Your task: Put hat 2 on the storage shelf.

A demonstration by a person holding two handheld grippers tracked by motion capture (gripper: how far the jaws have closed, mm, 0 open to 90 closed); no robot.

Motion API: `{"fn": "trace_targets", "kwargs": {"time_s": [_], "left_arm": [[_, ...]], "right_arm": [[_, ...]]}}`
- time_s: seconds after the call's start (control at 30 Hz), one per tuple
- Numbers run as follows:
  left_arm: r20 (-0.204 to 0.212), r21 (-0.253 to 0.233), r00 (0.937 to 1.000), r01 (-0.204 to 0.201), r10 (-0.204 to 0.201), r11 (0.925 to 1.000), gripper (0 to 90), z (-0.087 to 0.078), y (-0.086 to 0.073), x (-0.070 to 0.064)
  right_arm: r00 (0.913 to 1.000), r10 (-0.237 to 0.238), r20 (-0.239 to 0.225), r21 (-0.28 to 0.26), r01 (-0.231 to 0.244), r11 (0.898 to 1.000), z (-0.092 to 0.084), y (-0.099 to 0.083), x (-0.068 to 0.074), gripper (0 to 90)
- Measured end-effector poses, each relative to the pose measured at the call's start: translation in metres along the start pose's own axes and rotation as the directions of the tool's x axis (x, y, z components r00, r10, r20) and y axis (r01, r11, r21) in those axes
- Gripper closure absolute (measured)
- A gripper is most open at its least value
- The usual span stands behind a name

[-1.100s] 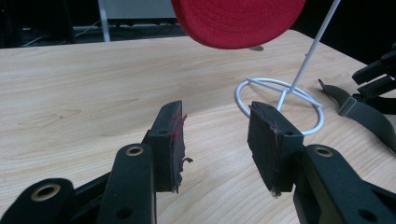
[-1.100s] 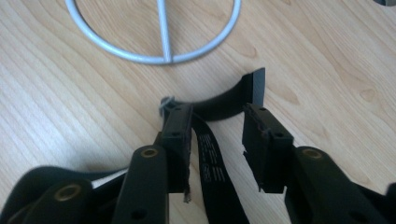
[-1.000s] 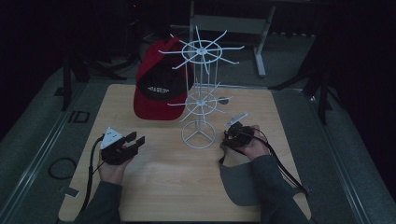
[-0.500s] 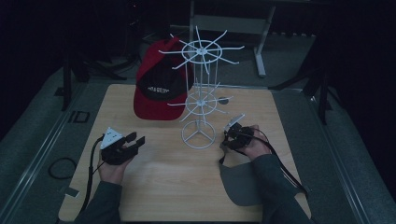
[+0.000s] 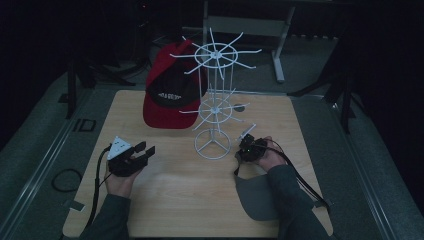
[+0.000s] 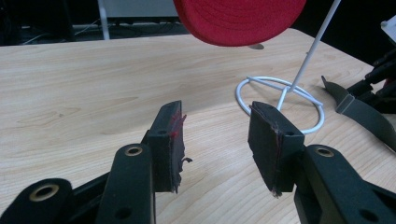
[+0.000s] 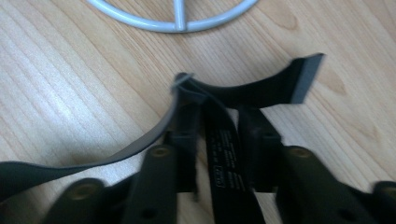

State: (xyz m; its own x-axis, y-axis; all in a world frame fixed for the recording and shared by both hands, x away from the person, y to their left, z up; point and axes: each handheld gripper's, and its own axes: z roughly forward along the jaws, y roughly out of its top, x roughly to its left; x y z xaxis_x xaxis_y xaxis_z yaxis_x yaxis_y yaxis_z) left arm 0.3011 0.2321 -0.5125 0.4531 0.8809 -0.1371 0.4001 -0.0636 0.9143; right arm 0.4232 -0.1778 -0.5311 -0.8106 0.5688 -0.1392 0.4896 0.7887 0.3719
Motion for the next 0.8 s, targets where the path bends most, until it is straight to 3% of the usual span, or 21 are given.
{"fn": "trace_targets", "kwargs": {"time_s": [0.1,0.43,0.6,0.8], "left_arm": [[-0.002,0.0,1.0,-0.002,0.002,1.0,55.7,0.0,0.0,0.0],[-0.005,-0.002,1.0,-0.001,0.001,1.0,55.8,-0.001,0.0,0.0],[-0.005,-0.002,1.0,-0.001,0.001,1.0,55.8,0.0,0.0,0.0],[-0.007,-0.004,1.0,0.001,-0.001,1.0,55.8,0.0,0.0,0.0]], "right_arm": [[1.0,0.005,0.005,-0.019,-0.005,1.0,-0.001,0.001,0.001,88.2],[0.9976,0.024,0.065,-0.117,-0.016,0.993,-0.022,-0.001,0.0,89.5],[0.9935,0.031,0.109,-0.195,-0.009,0.981,-0.04,-0.005,0.001,89.6],[0.9863,0.064,0.152,-0.29,-0.018,0.957,-0.059,-0.014,0.0,89.6]]}}
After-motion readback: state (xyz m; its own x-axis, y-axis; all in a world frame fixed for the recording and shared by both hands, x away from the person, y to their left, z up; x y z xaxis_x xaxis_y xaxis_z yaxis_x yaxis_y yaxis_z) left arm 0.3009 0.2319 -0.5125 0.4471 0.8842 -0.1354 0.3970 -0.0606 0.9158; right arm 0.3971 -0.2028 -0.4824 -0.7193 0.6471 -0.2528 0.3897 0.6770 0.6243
